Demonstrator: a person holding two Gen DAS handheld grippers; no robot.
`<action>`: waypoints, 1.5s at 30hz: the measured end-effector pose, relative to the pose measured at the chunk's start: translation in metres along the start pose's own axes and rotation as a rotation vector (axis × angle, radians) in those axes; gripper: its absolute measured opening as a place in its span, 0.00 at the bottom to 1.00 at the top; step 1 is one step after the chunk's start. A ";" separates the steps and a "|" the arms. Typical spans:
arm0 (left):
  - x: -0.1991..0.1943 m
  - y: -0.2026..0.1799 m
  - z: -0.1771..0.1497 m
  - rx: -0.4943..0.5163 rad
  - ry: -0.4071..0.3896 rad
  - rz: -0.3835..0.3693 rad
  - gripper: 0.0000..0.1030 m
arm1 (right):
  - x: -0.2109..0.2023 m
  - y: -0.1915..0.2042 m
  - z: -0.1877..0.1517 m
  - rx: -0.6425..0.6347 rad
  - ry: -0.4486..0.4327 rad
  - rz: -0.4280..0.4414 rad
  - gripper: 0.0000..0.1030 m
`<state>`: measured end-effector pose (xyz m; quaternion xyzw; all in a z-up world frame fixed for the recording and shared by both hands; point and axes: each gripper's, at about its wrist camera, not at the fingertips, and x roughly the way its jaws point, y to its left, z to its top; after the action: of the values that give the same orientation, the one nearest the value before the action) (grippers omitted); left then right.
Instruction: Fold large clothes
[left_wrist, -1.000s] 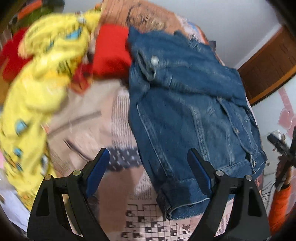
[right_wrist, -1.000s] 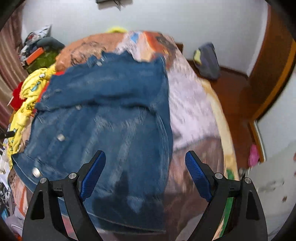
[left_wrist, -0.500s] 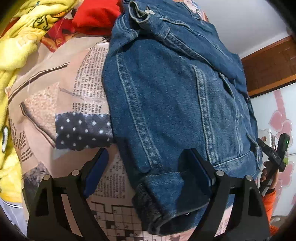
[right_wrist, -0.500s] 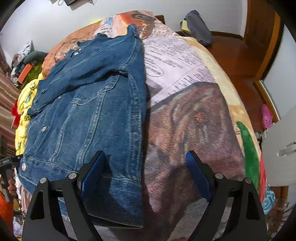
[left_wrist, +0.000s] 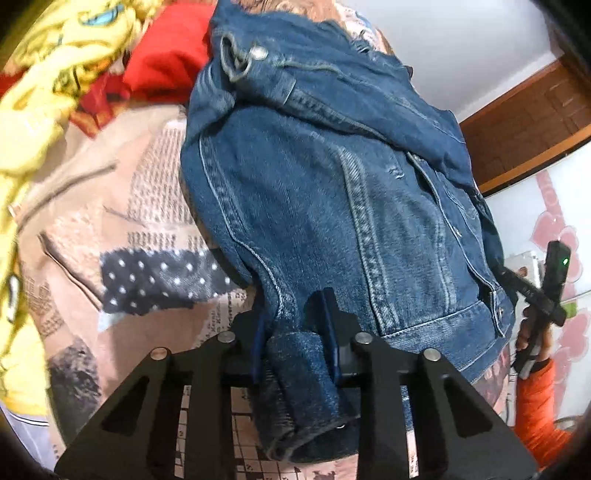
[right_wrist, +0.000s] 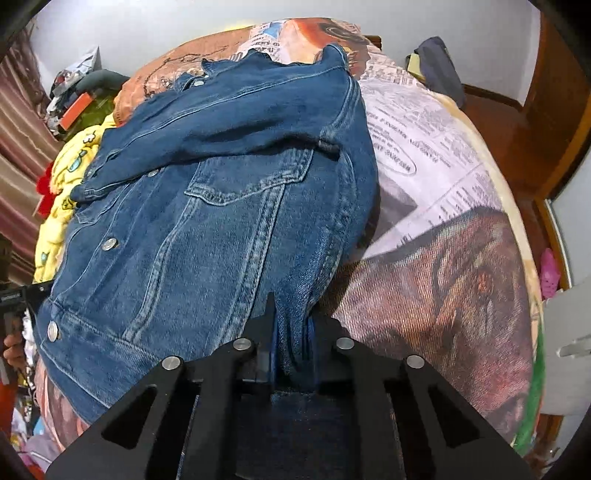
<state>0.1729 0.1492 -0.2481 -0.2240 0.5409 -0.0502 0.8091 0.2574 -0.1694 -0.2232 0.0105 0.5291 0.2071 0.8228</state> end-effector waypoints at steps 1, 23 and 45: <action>-0.010 0.003 0.004 0.014 -0.022 0.010 0.23 | -0.003 0.002 0.001 -0.009 -0.010 -0.003 0.08; -0.119 -0.036 0.146 0.060 -0.467 0.058 0.14 | -0.069 0.014 0.145 -0.025 -0.330 0.062 0.07; 0.066 0.037 0.241 0.049 -0.228 0.366 0.26 | 0.086 -0.012 0.218 -0.026 -0.146 0.004 0.09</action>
<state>0.4099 0.2353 -0.2444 -0.1065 0.4762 0.1101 0.8659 0.4829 -0.1061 -0.2049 0.0160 0.4649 0.2145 0.8589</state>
